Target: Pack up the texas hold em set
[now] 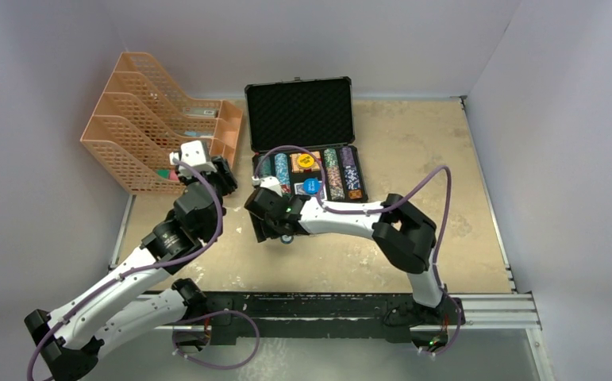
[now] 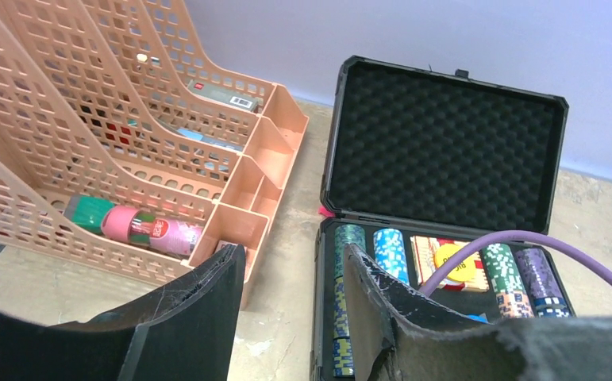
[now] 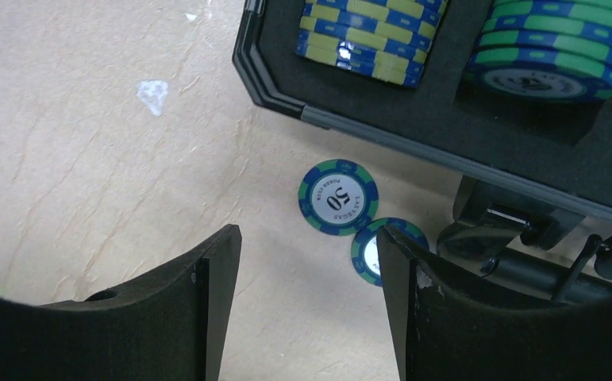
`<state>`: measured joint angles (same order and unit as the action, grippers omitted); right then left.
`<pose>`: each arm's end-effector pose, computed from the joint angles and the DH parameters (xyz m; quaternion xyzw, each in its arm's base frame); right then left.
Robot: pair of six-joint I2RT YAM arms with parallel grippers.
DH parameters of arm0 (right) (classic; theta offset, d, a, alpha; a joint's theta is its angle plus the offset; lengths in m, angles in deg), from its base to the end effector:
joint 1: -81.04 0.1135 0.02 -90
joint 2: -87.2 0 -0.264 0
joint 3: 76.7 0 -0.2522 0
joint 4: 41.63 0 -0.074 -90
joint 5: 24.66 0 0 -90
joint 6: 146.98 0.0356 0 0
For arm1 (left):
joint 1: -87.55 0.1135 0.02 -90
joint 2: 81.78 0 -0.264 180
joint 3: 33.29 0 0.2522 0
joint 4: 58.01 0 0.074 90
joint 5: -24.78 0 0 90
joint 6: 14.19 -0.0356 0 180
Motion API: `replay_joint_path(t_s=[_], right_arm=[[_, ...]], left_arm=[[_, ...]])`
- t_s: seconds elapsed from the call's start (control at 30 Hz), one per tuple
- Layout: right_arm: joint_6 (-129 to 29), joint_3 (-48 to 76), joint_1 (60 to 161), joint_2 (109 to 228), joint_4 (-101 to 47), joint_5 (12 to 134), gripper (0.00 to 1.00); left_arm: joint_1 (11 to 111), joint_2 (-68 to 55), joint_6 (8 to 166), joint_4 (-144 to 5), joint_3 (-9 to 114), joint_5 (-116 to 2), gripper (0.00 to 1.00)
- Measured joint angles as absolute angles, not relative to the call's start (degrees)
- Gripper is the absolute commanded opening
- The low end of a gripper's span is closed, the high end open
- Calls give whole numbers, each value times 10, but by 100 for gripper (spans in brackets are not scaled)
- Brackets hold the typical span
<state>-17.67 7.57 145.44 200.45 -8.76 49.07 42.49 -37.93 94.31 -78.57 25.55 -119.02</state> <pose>0.1964 0.3868 0.1968 -0.1555 0.9196 0.1816 0.3119 0.1389 -0.0985 0.3524 -0.1441 0.7127 -0.0307 0.6859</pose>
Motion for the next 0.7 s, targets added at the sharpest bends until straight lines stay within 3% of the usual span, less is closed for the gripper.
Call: replay_joint_path(t_s=[0.23, 0.7], right_arm=[[-180, 2, 1450, 2068, -45, 468, 63], [-201, -15, 1449, 2096, -10, 458, 54]], left_arm=[[425, -385, 953, -786, 256, -1230, 48], [425, -404, 963, -782, 238, -1272, 48]])
